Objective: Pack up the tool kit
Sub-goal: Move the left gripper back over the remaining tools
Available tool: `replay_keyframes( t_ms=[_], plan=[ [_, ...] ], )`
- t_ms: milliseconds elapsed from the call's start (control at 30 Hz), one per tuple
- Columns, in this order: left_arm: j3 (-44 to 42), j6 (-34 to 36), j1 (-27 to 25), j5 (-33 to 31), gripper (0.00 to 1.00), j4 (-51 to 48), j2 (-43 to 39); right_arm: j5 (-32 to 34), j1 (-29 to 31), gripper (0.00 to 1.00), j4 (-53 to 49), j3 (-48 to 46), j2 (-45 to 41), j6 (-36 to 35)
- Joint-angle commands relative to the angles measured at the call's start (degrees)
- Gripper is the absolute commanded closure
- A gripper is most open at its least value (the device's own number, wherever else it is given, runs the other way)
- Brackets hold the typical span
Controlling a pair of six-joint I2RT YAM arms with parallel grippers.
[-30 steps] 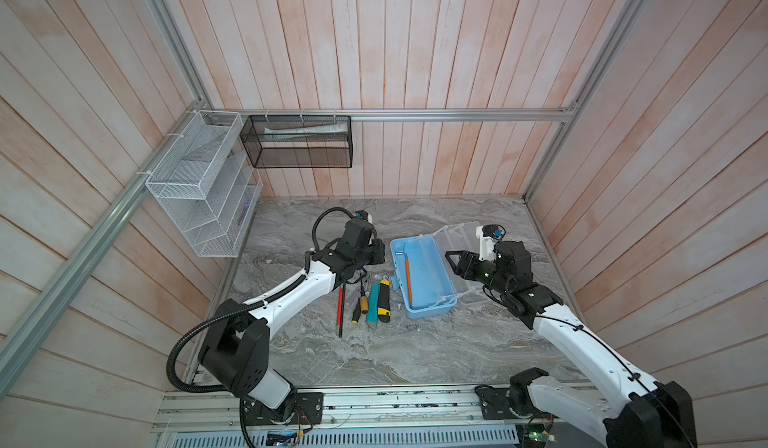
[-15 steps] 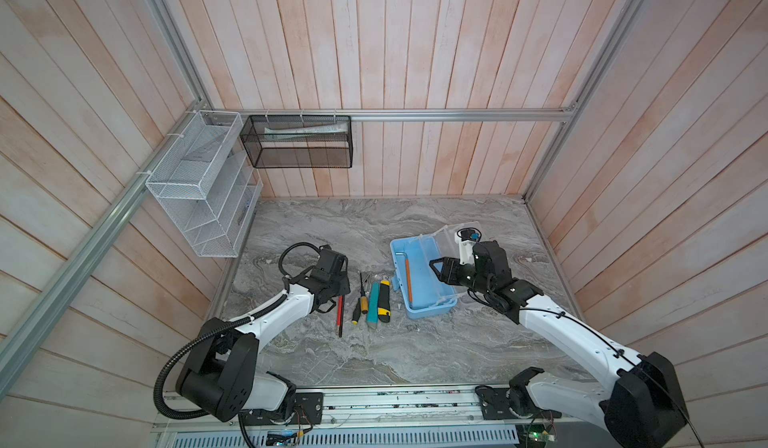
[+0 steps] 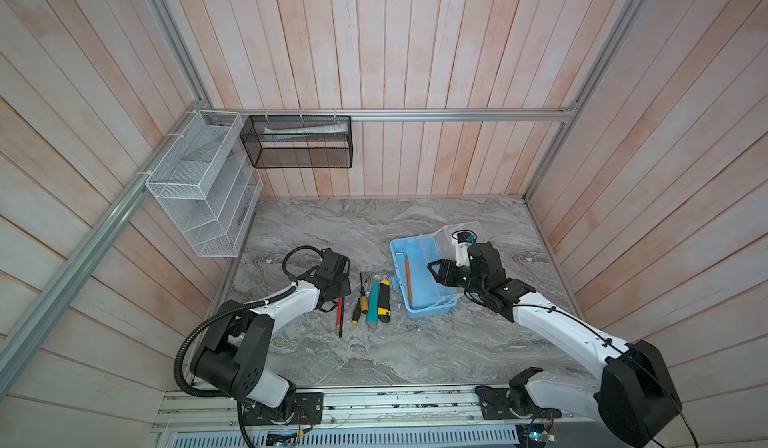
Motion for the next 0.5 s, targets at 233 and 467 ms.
replay_keyframes(
  t_ms=[233,467],
  plan=[
    [-2.16,-0.25,0.31,-1.70,0.79,1.30,0.91,0.30,-0.08,0.44,2.93,-1.57,1.30,0.23],
    [-2.60,-0.09,0.28,-1.37,0.78,1.77,1.99,-0.06,-0.21,0.44,3.61,-2.27,1.43,0.41]
  ],
)
